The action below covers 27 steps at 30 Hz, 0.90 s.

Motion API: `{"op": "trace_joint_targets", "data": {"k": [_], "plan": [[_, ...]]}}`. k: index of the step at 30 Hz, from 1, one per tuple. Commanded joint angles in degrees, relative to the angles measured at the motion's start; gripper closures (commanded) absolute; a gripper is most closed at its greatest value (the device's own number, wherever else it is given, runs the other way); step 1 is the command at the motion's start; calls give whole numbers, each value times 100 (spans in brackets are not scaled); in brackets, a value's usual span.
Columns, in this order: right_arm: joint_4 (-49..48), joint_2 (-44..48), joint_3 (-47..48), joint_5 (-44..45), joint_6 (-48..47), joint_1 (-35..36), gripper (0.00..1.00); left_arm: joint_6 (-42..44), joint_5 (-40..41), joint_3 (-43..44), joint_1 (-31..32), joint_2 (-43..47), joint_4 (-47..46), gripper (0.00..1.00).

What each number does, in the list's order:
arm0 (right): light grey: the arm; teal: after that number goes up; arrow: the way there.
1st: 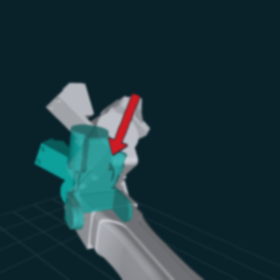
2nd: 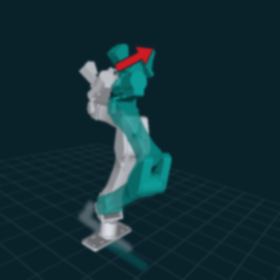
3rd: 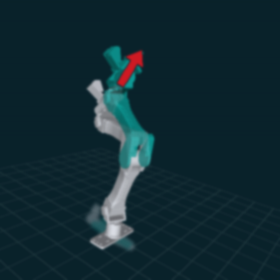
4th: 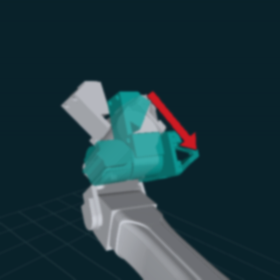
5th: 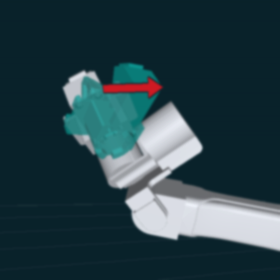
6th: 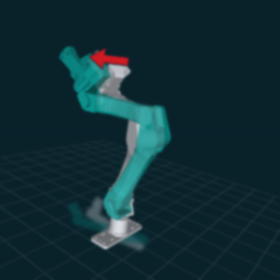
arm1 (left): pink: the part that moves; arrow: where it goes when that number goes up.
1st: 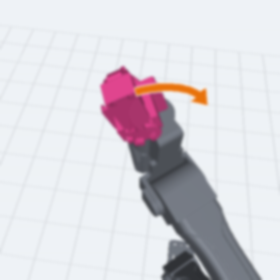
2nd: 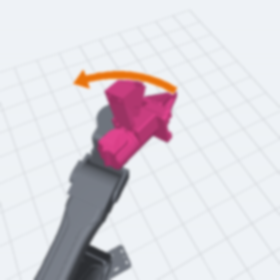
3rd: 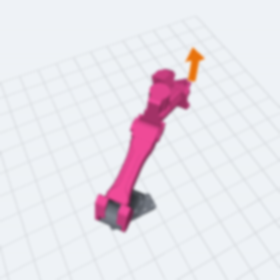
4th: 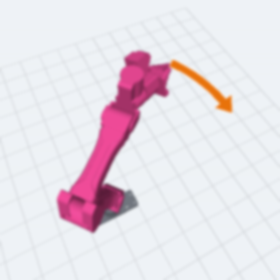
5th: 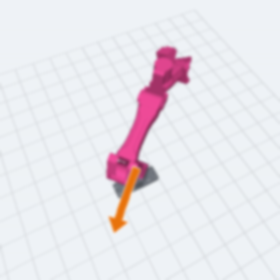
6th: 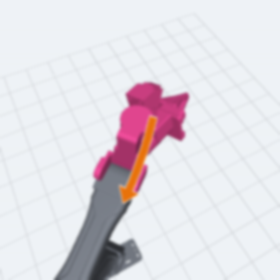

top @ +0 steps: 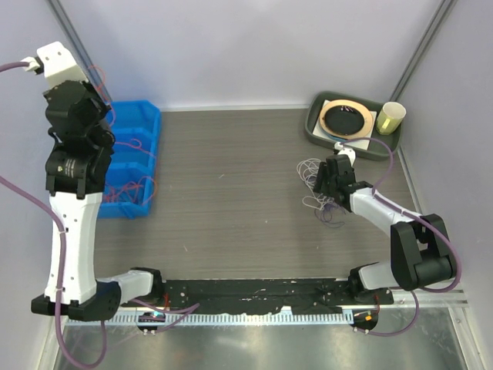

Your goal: Untangle the cables

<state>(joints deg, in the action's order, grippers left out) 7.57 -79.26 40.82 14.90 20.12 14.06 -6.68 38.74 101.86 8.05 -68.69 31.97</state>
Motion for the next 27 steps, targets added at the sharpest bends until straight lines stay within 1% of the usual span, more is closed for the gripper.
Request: {"op": "trace_joint_targets", "data": {"k": [1,7,12,16,20,24,27], "plan": [[-327,-10,5,-92,1,0,34,913,327,711,-32,-118,-375,100],[-485,16,-48,-206,18,9,32,1537,345,1256,-32,-382,-577,100],[-511,25,-65,-206,10,9,31,1687,336,1845,-32,-707,-411,100],[-511,51,-74,-198,-8,9,31,2108,493,1881,-41,-716,-734,100],[-538,60,-74,-250,-34,8,31,2740,722,1916,-76,-716,-1051,100],[-590,51,-83,-452,-52,9,31,3083,740,1811,-137,-716,-1412,100],[-713,43,-153,-575,-52,17,31,3137,652,1662,-190,-716,-1544,100]]}}
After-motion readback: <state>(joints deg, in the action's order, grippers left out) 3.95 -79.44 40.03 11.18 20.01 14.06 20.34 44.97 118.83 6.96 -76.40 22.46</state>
